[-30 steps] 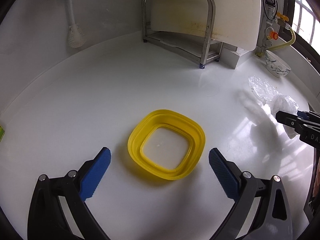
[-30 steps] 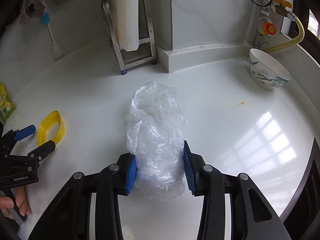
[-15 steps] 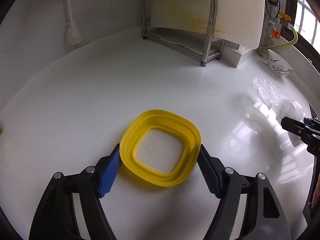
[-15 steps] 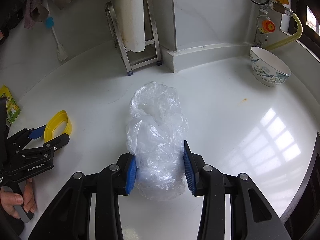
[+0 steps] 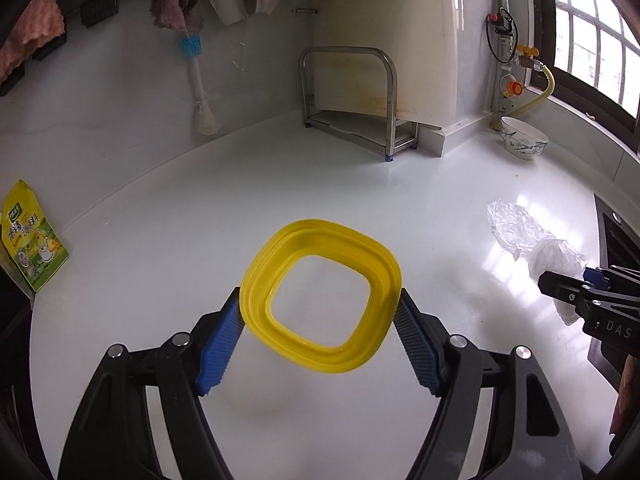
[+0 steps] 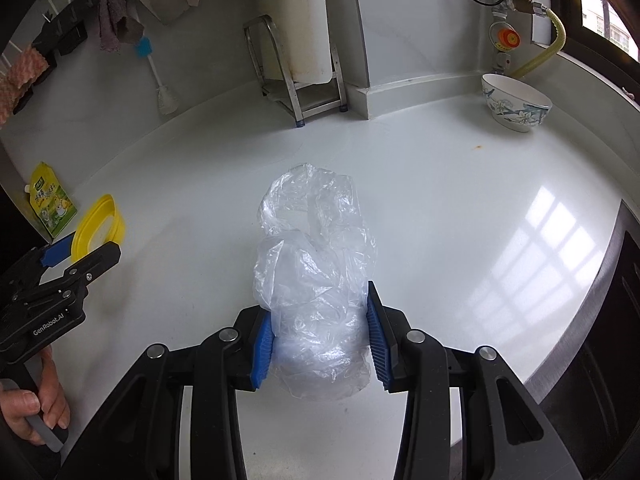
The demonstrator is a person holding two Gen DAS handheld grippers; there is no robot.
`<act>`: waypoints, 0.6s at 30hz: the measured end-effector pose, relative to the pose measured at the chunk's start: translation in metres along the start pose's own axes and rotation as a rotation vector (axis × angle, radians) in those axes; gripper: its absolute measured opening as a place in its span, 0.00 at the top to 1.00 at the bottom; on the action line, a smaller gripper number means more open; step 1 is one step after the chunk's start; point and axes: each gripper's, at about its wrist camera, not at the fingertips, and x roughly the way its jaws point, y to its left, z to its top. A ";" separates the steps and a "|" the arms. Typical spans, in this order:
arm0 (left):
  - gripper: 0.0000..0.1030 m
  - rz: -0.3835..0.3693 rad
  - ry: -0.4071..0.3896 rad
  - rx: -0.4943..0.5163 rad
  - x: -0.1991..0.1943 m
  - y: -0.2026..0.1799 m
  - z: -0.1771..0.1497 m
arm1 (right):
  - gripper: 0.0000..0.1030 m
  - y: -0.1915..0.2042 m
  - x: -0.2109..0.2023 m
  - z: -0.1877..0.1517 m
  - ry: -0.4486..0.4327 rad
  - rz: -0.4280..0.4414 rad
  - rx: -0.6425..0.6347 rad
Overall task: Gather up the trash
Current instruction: 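Carry the yellow lid and plastic bag over the gray basket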
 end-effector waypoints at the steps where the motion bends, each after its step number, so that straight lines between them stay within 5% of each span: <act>1: 0.30 -0.003 -0.005 0.002 -0.011 0.000 -0.003 | 0.62 0.004 -0.008 -0.006 -0.005 0.005 0.007; 9: 0.30 -0.035 -0.074 0.004 -0.096 0.000 -0.041 | 0.62 0.030 -0.089 -0.067 -0.107 0.045 0.089; 18: 0.30 -0.077 -0.086 0.006 -0.151 -0.011 -0.108 | 0.62 0.035 -0.163 -0.159 -0.201 -0.014 0.157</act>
